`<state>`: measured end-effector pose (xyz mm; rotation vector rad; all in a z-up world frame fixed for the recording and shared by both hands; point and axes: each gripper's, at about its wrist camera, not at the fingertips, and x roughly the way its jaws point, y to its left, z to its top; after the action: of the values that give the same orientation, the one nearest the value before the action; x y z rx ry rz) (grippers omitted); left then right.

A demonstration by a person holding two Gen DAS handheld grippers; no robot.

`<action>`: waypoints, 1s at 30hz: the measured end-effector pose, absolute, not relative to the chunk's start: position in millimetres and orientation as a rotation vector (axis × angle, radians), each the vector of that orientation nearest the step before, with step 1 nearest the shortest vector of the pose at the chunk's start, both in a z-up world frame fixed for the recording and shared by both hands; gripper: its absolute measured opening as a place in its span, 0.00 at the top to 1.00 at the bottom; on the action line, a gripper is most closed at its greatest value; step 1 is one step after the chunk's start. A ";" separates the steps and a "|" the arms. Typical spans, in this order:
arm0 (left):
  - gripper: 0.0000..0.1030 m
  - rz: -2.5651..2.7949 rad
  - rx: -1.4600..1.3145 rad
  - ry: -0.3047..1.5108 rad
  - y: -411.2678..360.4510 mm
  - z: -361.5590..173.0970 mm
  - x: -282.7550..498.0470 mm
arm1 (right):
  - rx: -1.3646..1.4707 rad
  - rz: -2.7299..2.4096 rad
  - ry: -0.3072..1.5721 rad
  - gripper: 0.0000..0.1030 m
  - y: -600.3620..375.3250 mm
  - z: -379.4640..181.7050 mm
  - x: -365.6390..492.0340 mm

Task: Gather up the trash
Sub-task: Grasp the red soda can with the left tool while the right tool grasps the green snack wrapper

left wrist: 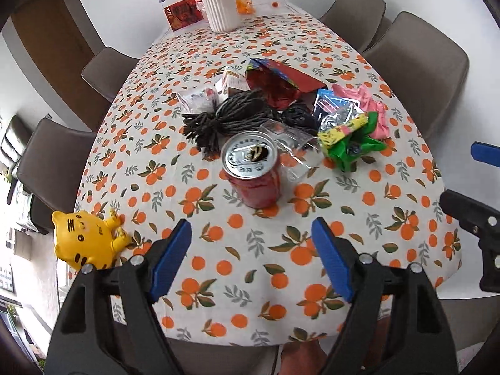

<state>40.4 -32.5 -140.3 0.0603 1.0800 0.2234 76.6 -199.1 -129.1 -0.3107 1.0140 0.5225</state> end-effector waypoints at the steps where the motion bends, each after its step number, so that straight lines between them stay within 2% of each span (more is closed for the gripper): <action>1: 0.21 0.215 0.062 1.069 -25.4 -140.6 41.9 | -0.310 0.524 1.011 0.18 -189.9 -128.0 77.4; 6: 0.21 0.152 0.048 1.039 -0.8 -151.8 58.8 | -0.321 0.491 1.009 0.18 -155.1 -133.9 91.4; 14: 0.21 0.093 0.071 1.056 3.8 -192.6 96.7 | -0.297 0.392 1.070 0.18 -141.7 -173.0 129.2; 30: 0.21 0.079 0.112 1.052 5.4 -219.0 124.9 | -0.254 0.393 1.088 0.18 -124.9 -210.7 184.4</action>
<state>124.9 5.4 -219.0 0.1122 1.0525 0.0789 184.4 -124.9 -210.7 -0.2543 1.0879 0.3929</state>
